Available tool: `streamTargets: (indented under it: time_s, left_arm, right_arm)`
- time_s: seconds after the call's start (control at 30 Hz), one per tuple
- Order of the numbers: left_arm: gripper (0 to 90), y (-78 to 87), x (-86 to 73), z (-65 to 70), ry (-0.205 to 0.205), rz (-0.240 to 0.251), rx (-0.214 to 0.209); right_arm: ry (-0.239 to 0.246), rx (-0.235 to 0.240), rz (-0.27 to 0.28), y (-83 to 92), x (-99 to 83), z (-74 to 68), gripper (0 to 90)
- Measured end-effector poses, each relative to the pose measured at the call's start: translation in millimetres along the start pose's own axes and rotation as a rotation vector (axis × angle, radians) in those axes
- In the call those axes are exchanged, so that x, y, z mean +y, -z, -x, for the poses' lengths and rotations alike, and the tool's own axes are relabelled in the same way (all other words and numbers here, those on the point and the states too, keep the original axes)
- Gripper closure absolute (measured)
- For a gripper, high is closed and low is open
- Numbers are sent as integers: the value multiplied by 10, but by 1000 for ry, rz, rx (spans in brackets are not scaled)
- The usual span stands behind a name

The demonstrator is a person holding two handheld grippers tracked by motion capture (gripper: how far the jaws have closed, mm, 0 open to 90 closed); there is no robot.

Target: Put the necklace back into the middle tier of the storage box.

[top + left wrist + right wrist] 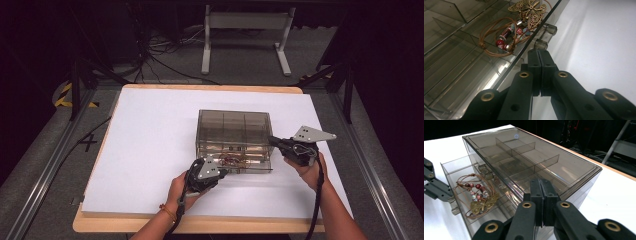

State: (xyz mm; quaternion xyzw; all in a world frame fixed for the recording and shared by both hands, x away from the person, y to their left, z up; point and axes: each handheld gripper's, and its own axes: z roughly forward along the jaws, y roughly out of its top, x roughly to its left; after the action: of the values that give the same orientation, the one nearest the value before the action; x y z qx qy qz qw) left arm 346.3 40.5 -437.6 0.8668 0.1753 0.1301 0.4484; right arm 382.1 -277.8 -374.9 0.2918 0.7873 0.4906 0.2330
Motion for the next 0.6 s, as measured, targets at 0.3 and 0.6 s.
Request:
streamTargets:
  time_s: [0.3,0.6]
  left_arm:
    - [883,-80,19,-79,16,8,3]
    - [881,-123,32,-133,17,7,1]
  right_arm:
    - [0,-3,1,-5,1,-4,895]
    - [-2,-2,1,-7,1,-4,895]
